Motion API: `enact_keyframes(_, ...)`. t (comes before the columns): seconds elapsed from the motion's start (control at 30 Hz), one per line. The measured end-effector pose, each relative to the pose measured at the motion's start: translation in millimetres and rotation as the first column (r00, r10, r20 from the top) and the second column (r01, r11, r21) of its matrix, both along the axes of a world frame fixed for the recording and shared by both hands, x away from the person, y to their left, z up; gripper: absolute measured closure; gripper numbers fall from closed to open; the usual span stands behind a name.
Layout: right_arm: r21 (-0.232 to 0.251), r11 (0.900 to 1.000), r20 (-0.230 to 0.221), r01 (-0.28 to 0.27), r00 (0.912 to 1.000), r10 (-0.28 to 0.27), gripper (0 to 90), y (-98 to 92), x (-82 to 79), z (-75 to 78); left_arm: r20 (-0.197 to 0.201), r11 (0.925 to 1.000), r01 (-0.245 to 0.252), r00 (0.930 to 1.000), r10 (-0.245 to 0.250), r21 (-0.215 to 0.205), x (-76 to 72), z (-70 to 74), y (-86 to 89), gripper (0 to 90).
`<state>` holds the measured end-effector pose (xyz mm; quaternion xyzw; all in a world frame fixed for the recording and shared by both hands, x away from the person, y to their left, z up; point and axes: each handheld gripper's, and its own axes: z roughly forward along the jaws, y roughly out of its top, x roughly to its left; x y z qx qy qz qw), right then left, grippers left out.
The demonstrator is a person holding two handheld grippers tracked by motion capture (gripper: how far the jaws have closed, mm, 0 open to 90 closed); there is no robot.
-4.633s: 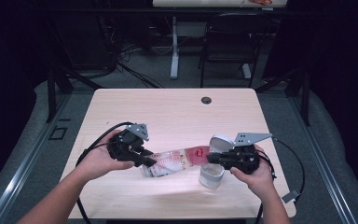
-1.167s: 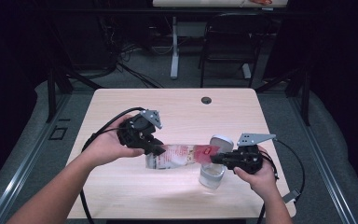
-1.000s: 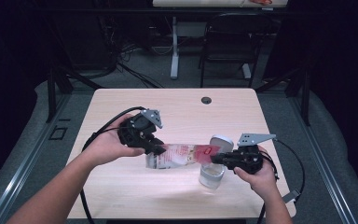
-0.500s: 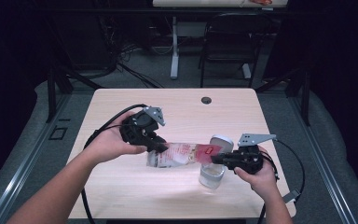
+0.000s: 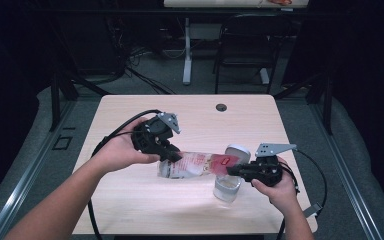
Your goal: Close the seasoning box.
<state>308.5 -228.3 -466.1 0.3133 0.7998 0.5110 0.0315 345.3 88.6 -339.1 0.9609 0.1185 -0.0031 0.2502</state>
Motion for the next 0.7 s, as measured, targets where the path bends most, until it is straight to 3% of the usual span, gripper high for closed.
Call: enact_keyframes(0.7, -0.007, 1.0, -0.006, 0.0, 1.0, 0.0, 84.2, -0.7, 0.0, -1.3, 0.011, 1.0, 0.007, 0.9999, -0.007, -0.003, 1.6, 7.9, -8.6, 76.6)
